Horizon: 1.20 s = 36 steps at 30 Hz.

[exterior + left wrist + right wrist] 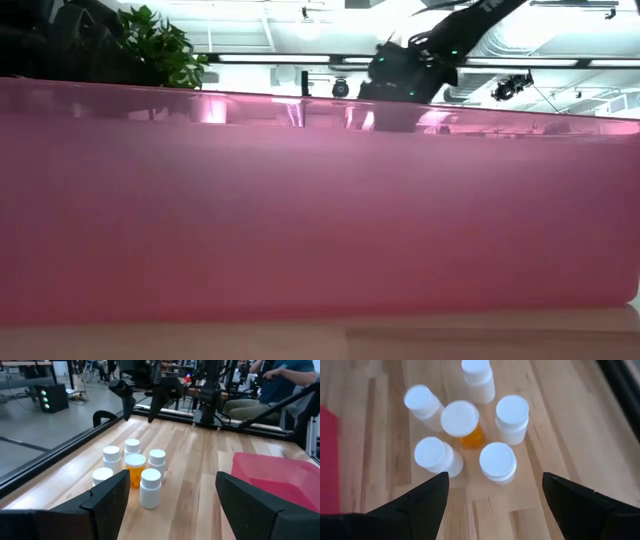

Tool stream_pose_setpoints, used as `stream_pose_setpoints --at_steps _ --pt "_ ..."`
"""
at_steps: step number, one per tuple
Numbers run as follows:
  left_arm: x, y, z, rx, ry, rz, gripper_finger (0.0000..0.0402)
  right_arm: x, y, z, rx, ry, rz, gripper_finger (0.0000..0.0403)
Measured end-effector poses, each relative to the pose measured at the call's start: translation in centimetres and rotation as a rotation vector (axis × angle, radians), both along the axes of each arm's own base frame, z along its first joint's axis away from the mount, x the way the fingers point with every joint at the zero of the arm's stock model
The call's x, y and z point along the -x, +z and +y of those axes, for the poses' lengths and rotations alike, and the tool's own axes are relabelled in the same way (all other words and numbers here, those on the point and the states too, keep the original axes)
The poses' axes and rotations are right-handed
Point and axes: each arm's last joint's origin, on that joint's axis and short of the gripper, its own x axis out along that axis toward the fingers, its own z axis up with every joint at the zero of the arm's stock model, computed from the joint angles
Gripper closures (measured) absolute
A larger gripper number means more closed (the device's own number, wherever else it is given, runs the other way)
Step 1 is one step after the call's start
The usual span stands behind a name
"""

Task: Pick and place pill bottles into a basket
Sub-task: Put the white pill bottle into the red bin

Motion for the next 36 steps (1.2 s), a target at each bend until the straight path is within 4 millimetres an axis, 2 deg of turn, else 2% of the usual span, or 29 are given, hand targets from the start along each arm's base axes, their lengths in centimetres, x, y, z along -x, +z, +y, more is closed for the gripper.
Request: stream_pose_setpoints --at_steps 8,14,21,36 --pt "-0.1 -0.1 0.0 -0.012 -0.001 0.01 0.0073 -3.3 -1.2 -0.2 -0.009 0.064 0.185 0.0091" --pt "-0.1 -0.1 0.0 -0.011 -0.001 0.012 0.0073 -5.2 -0.8 -0.1 0.025 0.11 0.218 0.0091" --pt "0.0 -0.1 0.0 -0.01 -0.001 0.013 0.0073 -5.2 -0.4 -0.1 0.042 0.104 0.242 0.0091" --pt "0.0 -0.1 0.0 0.0 0.002 0.013 0.0073 -6.1 -3.2 -0.6 0.023 0.111 0.276 0.0091"
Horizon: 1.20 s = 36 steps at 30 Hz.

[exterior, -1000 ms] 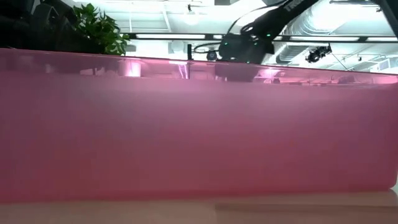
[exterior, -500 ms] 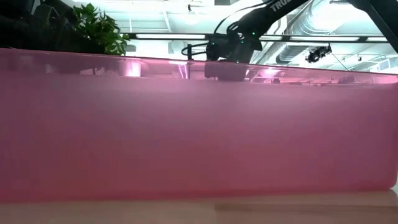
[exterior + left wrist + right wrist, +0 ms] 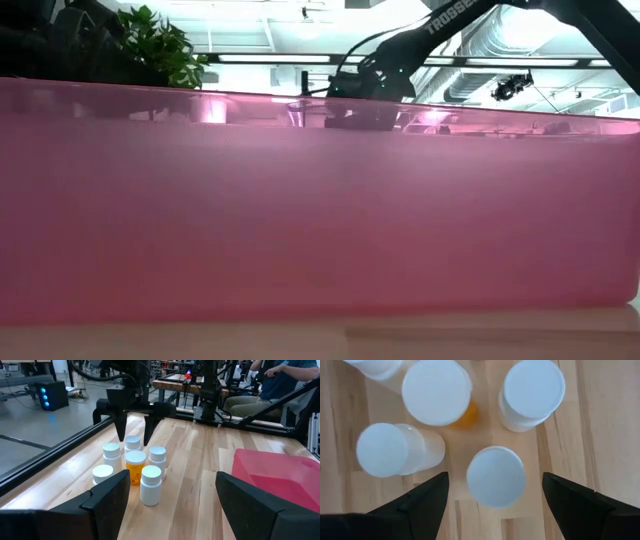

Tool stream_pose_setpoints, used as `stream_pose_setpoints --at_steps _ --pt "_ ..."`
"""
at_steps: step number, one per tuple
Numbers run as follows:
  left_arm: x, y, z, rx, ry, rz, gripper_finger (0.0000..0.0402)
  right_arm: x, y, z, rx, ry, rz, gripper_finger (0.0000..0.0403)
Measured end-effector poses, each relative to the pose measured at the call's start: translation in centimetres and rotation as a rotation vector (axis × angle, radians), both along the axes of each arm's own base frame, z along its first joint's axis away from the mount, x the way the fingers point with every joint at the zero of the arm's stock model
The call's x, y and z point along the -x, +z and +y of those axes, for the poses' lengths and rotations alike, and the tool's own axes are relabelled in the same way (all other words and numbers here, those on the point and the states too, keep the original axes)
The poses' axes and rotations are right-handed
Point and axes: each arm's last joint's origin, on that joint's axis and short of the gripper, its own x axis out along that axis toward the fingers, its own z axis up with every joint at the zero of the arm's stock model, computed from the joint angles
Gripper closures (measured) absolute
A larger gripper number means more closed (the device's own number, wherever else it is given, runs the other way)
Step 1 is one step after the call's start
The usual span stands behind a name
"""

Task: Pick and place pill bottles into a basket
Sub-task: Put the white pill bottle into the red bin

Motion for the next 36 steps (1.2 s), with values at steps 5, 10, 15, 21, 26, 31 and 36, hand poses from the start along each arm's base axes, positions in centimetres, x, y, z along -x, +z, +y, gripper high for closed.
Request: stream_pose_setpoints --at_steps 5,10,15,21,26,31,36 --pt "0.0 0.0 0.0 0.0 0.0 0.0 0.0073 -0.25 0.19 -0.1 0.005 -0.003 -0.034 0.0091" --pt "0.0 0.0 0.0 0.0 0.0 0.0 0.0073 -0.32 0.08 -0.03 -0.004 -0.005 -0.034 0.0091" --pt "0.0 0.0 0.0 0.0 0.0 0.0 0.0073 -0.3 0.03 0.0 -0.016 -0.013 -0.032 0.0091" --pt "0.0 0.0 0.0 0.0 0.0 0.0 0.0073 -0.38 0.03 0.2 -0.026 -0.01 -0.034 0.0091" --pt "0.0 0.0 0.01 0.0 0.002 0.0 0.0073 -0.29 -0.03 0.4 -0.036 -0.008 -0.016 0.0091" --pt "0.0 0.0 0.01 0.0 0.003 -0.001 0.0073 -0.28 -0.03 0.4 -0.038 -0.012 -0.015 0.0091" --pt "0.0 0.01 0.01 0.0 0.003 -0.001 0.0073 -0.36 -0.03 0.5 -0.038 -0.011 -0.018 0.0091"
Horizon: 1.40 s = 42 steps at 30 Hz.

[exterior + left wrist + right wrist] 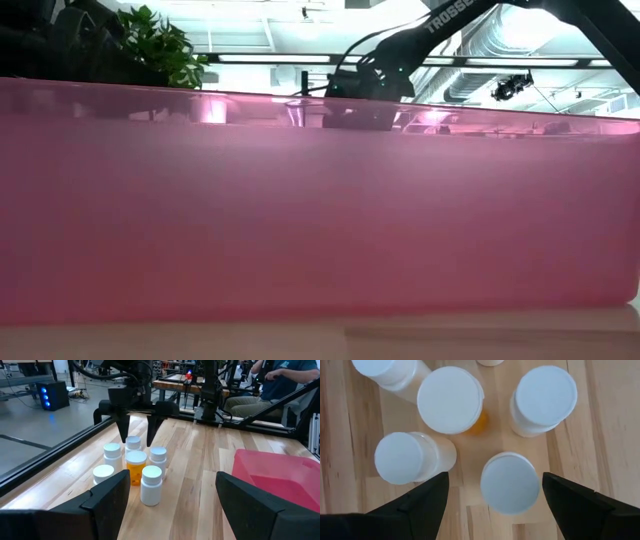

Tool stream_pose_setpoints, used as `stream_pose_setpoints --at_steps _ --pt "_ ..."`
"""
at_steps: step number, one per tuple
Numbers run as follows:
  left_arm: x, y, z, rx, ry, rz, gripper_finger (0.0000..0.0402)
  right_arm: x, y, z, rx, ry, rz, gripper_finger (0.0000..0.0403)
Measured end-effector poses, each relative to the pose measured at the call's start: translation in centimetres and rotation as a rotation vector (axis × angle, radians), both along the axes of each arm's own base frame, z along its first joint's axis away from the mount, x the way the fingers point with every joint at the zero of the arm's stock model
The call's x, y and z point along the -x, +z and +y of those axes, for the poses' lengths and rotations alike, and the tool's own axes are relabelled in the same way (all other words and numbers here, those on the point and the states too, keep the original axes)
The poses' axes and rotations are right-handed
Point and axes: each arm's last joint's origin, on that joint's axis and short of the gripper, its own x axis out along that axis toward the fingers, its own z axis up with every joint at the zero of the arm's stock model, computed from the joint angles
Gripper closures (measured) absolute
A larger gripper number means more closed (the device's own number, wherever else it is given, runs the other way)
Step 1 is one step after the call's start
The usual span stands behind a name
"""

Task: Pick and place pill bottles into a basket
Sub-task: Put the white pill bottle into the red bin

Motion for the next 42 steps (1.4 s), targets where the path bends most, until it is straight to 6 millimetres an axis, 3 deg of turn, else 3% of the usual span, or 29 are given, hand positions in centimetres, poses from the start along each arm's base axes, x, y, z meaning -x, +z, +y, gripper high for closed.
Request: stream_pose_setpoints --at_steps 4,19,42 --pt "0.0 0.0 0.0 0.0 0.0 0.0 0.0073 -0.1 0.01 0.11 0.002 0.004 -0.004 0.0111" --pt "0.0 0.0 -0.01 0.012 -0.003 -0.003 0.0073 0.04 -0.02 0.29 -0.033 0.025 0.0 0.0265" --pt "0.0 0.0 -0.01 0.023 -0.001 -0.006 0.0073 0.25 -0.1 0.35 -0.028 0.036 0.024 0.0266"
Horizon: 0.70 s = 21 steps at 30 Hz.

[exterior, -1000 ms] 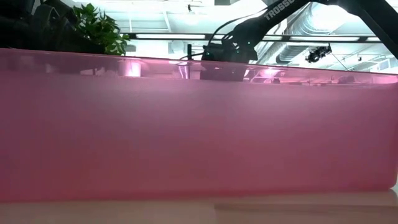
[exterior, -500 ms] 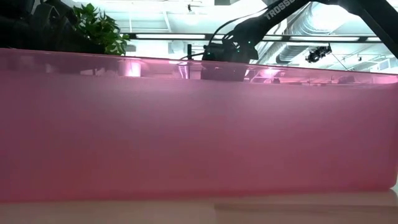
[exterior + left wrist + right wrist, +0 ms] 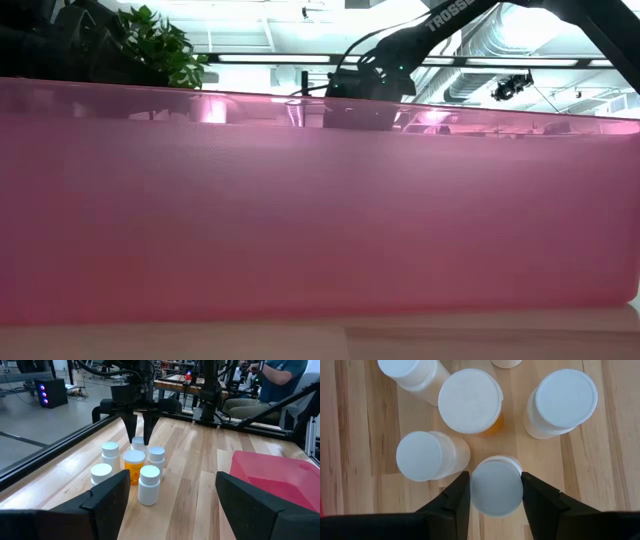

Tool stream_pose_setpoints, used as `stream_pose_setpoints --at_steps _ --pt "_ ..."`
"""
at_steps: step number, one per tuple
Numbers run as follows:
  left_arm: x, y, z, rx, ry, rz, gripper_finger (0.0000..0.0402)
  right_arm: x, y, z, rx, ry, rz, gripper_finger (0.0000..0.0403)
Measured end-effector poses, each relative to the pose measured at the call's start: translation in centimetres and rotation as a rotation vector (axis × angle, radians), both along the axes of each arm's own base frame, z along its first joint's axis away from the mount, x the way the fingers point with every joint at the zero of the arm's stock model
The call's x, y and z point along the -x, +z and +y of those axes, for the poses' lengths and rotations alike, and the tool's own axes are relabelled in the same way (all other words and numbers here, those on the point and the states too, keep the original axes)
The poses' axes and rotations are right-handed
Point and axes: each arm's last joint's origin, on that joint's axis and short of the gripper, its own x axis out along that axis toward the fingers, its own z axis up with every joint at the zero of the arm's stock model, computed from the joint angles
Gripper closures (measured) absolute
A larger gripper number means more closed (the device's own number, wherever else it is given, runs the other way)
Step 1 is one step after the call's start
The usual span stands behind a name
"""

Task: Pick and place pill bottles into a basket
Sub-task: Put the white pill bottle into the red bin

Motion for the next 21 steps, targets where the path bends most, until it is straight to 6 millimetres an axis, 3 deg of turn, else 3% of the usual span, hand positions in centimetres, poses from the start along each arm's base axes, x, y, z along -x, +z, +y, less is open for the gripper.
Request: stream_pose_setpoints --at_steps 12,21 --pt "0.0 0.0 0.0 0.0 0.0 0.0 0.0073 0.5 0.5 0.0 0.031 -0.012 0.039 0.0266" --pt "0.0 0.0 0.0 0.0 0.001 0.004 0.0073 2.3 5.0 0.2 0.099 -0.047 -0.027 0.0309"
